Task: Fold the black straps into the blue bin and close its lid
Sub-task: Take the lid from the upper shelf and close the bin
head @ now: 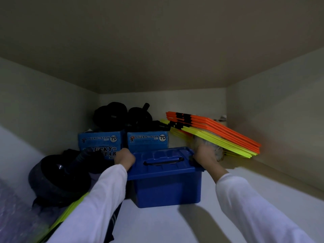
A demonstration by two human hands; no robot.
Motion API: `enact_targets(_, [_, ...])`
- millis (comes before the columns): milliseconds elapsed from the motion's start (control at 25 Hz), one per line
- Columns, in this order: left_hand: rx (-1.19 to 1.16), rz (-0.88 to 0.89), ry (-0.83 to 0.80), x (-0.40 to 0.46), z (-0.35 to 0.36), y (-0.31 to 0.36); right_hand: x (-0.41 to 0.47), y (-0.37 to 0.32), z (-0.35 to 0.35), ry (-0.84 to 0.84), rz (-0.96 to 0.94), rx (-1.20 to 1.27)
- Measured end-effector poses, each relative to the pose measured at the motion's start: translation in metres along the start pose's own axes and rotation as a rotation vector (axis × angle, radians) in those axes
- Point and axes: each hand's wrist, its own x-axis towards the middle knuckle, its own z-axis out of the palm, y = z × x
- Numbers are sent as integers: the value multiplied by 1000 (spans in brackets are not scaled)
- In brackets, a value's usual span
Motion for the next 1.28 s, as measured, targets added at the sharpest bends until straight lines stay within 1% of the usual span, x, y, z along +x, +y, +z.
enact_targets(320, [52, 21, 2, 9, 15, 5, 10, 3, 8, 1, -25, -125])
enact_targets(680, [64, 25, 3, 19, 23, 7, 19, 8, 14, 9, -51, -194])
enact_targets(1000, [66, 24, 5, 27, 26, 7, 27, 7, 19, 13, -40, -146])
enact_targets(1280, [57, 19, 1, 32, 28, 7, 31, 8, 23, -20, -26, -88])
